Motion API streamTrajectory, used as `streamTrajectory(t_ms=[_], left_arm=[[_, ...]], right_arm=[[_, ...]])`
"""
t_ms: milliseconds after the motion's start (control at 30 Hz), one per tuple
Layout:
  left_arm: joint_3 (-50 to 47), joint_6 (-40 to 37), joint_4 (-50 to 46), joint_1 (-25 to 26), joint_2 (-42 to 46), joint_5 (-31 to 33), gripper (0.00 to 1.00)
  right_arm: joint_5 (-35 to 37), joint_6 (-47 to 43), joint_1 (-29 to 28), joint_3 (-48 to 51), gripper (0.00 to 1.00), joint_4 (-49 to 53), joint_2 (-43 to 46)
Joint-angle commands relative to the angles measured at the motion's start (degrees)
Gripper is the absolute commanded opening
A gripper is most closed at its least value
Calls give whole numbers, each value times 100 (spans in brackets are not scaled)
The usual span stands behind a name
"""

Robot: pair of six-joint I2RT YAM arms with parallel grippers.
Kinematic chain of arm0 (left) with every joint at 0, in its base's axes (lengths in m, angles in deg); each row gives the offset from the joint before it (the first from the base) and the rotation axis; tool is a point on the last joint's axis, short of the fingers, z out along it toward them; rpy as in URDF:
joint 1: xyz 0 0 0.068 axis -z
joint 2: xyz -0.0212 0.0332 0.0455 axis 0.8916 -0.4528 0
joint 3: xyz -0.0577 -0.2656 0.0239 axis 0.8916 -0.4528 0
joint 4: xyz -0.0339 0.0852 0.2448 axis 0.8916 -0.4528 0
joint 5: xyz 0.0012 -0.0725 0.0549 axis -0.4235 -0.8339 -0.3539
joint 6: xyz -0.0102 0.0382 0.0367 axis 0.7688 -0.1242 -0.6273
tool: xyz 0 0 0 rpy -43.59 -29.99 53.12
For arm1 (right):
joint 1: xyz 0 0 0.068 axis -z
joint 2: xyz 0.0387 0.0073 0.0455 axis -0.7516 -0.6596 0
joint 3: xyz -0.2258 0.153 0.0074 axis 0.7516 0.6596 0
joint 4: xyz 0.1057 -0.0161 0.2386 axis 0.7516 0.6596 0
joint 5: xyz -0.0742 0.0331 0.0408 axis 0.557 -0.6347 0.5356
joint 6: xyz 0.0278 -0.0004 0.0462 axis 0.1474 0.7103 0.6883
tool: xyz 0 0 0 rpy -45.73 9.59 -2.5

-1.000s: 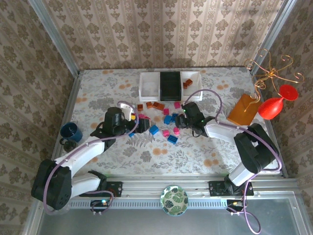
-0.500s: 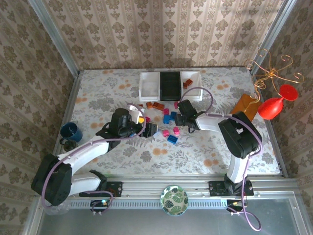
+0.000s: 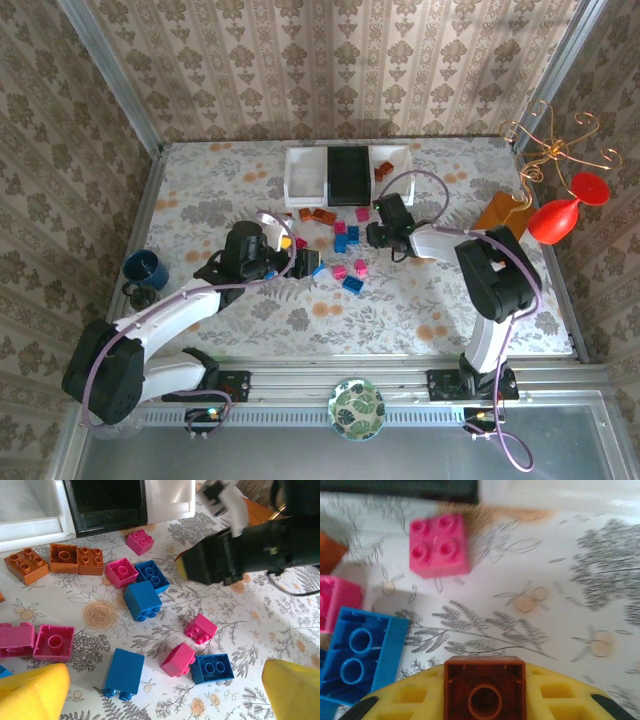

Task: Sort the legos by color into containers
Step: Place the lego in the container.

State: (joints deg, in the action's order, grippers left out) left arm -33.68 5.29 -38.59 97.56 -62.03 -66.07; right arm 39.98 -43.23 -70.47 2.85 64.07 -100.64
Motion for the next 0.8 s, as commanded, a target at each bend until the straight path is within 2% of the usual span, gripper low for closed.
streamTrajectory(t_ms=[0,233,367,533,633,767], left_arm=[[138,-46,72,15,86,94,100],[272,83,-13,15,42,311,100],[289,147,-62,15,34,383,100],[333,143,-178,15,34,460,100],[333,101,-274,15,34,585,100],[374,66,-680,-78,-14,1094,100]], right_arm=[[-380,509,440,-57,30,-514,449],[128,709,885,-1330,31,-477,-419],[88,705,1025,-2366,33,-184,-1155],[126,571,1089,-3326,44,335,-1613],[166,497,1081,-3265,56,425,-1348],[47,543,1032,-2310,64,159,-448]])
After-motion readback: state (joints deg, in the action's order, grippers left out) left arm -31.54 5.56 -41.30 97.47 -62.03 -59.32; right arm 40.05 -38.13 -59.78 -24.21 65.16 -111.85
